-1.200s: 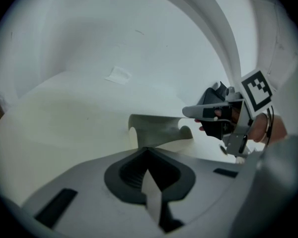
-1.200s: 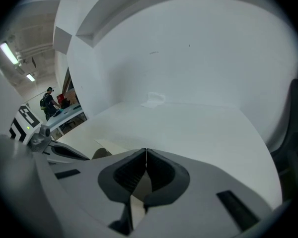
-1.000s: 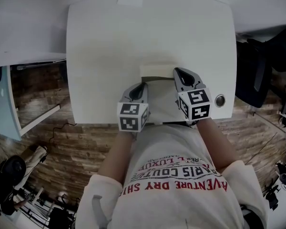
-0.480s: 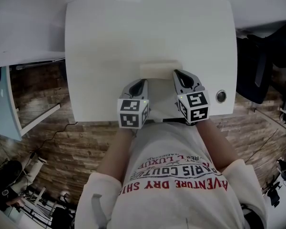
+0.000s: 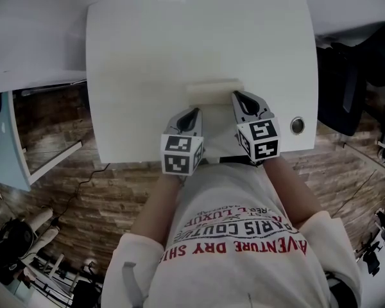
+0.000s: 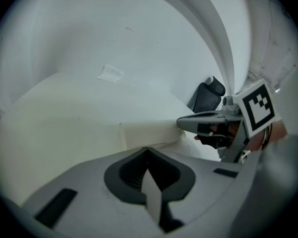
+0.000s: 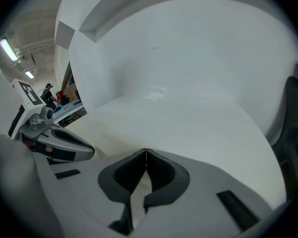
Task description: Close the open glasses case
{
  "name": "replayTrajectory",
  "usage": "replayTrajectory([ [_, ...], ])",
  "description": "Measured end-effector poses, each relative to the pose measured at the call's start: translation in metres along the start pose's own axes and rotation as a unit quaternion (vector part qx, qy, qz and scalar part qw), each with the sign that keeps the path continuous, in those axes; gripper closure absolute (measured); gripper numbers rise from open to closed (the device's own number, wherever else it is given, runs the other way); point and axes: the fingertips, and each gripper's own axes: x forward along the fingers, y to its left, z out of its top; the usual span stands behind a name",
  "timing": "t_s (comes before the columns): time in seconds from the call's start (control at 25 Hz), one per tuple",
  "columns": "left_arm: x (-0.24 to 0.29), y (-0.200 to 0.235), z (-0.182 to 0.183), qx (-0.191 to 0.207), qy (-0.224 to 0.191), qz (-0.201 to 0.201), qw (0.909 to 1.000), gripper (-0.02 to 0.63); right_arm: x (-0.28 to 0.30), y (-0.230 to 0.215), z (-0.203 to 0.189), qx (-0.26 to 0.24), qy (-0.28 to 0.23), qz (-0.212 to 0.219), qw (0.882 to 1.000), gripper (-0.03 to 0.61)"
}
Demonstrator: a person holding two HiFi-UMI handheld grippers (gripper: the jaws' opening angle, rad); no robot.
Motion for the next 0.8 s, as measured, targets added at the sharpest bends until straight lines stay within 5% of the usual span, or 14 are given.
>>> replayTrajectory([
  [0.44,-0.063,-0.015,0.098,0.013,-0.130,0.022,0.9912,0.615,-0.066,0.011,0.078,-0.014,-0.111,0.019,0.994,0.566],
  [0.8,-0.129,-0.036,0.184,0.083,-0.253,0.044,0.9628,0.615,-0.125,0.014,0.153,-0.054,-0.234,0.004,0.971,0.566],
])
